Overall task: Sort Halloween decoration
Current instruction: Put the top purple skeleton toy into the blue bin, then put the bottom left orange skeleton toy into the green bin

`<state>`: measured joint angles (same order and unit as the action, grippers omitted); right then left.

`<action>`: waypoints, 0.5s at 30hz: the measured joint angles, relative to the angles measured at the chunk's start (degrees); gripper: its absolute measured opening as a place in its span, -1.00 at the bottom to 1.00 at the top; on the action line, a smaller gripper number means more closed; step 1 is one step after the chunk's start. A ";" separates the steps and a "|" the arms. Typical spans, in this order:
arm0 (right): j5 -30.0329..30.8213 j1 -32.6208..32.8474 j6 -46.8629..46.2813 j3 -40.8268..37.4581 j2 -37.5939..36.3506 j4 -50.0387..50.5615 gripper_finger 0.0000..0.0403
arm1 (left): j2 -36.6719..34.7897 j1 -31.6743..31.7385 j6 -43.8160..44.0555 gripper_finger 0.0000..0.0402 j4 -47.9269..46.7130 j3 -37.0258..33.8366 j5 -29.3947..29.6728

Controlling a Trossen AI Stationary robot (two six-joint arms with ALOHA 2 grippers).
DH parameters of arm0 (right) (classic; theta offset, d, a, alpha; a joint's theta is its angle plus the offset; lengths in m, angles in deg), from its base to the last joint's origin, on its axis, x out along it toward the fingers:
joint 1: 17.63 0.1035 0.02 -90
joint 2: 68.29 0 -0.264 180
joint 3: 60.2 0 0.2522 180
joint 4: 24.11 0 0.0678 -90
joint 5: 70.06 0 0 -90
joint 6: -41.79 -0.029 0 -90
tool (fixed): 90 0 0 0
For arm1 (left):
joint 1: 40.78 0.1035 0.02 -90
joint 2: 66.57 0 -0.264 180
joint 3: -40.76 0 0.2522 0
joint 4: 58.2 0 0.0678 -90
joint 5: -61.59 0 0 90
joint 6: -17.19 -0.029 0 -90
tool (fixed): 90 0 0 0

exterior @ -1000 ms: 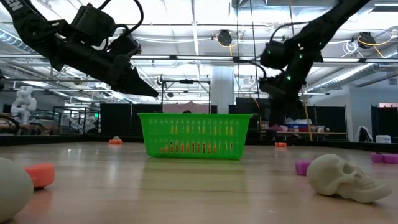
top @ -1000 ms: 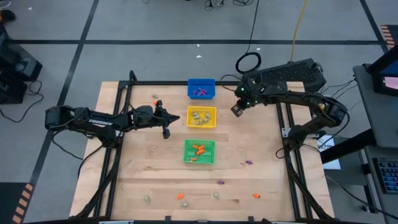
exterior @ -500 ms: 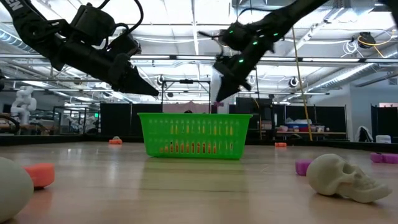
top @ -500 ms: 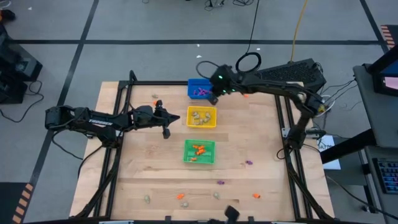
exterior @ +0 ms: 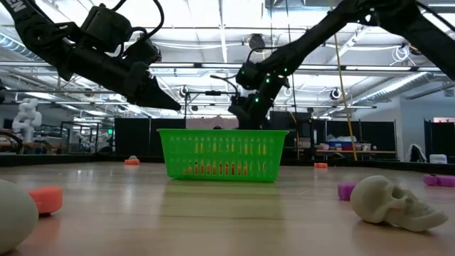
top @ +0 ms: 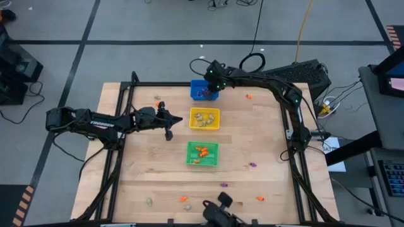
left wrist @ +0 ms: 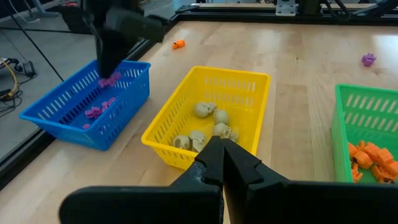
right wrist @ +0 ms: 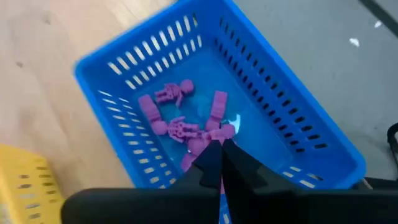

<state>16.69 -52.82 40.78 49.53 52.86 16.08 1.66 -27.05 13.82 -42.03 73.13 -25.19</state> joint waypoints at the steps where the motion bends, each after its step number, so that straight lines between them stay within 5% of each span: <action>1: -0.05 -0.13 0.01 0.09 0.51 -0.05 -1.00 | 0.00 0.00 0.01 -1.00 0.00 0.00 0.00; 7: 0.24 -0.53 0.41 0.19 0.90 -0.08 -0.94 | 0.00 0.00 0.02 -1.00 -0.02 0.00 0.00; 15: 0.60 0.57 0.94 0.19 -5.44 2.51 -0.48 | 0.00 0.00 0.00 -1.00 -0.02 0.00 0.00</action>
<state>17.29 -52.25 41.73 49.72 47.43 18.59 1.66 -27.05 13.82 -42.05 73.13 -25.19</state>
